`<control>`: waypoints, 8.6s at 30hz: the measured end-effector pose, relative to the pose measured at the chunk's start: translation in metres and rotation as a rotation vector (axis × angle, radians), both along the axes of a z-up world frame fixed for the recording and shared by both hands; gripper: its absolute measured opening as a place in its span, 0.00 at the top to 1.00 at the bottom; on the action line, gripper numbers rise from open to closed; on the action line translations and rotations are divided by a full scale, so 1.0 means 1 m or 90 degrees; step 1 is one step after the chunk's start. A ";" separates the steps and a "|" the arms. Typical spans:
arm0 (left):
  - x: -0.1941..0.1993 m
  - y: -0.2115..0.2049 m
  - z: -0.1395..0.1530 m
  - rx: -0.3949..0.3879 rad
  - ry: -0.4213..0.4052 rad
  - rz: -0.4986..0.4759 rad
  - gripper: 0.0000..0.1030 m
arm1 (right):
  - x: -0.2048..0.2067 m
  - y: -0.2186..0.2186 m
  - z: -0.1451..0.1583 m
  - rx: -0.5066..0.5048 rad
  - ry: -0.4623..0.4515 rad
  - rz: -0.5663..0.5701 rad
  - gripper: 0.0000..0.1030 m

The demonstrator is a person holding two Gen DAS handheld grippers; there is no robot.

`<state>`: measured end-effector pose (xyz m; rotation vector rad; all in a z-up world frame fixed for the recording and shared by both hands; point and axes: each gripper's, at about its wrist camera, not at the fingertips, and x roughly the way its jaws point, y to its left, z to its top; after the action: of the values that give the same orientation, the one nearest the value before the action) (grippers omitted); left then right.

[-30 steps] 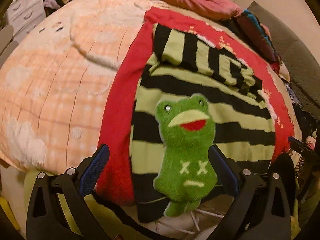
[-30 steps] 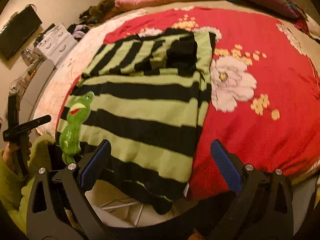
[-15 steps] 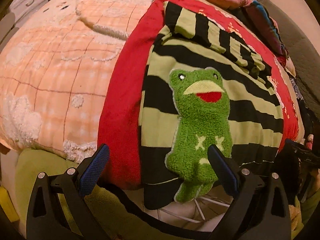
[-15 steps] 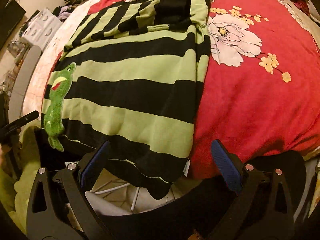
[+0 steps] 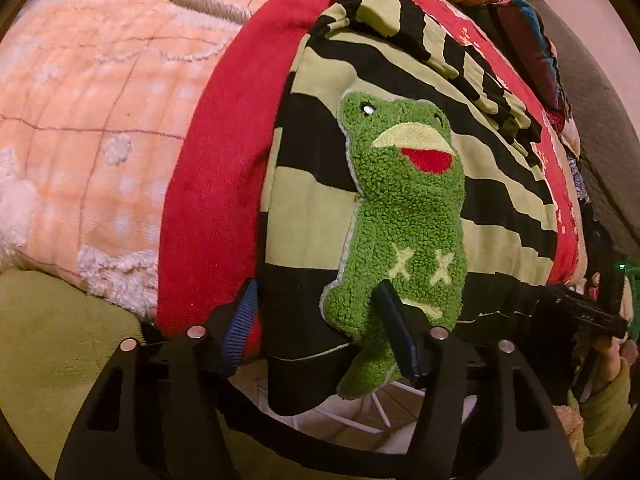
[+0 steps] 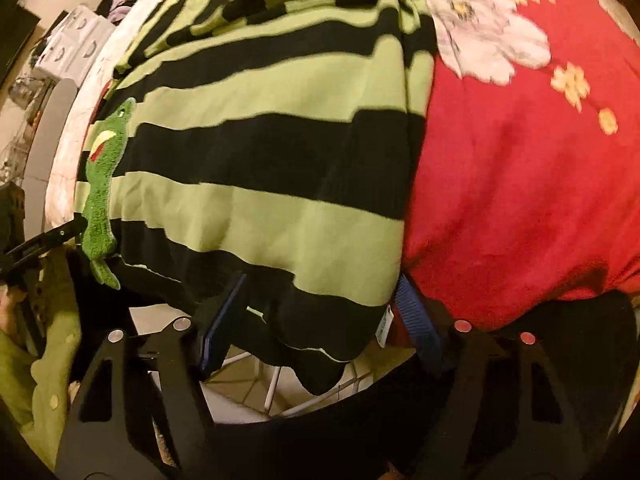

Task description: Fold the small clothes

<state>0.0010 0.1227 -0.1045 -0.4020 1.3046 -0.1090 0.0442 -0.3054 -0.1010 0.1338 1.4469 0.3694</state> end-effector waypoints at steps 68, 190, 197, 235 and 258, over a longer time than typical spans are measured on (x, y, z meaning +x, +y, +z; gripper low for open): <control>0.113 -0.051 0.065 0.007 -0.204 -0.108 0.52 | 0.081 -0.023 0.054 0.095 -0.221 -0.024 0.32; 0.293 -0.025 0.044 0.125 -0.214 0.050 0.54 | 0.284 -0.004 0.027 -0.074 -0.283 -0.101 0.64; 0.271 -0.028 0.059 0.160 -0.227 0.032 0.34 | 0.256 -0.008 0.060 -0.060 -0.342 -0.103 0.32; 0.164 -0.013 0.035 0.223 -0.175 0.029 0.16 | 0.139 0.001 0.024 -0.065 -0.252 -0.105 0.12; 0.131 -0.019 0.101 0.244 -0.258 0.030 0.10 | 0.105 0.018 0.097 -0.014 -0.385 -0.102 0.09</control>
<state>0.1324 0.1035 -0.0040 -0.0738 0.8879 0.0962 0.1497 -0.2876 -0.0043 0.1066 0.8358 0.2339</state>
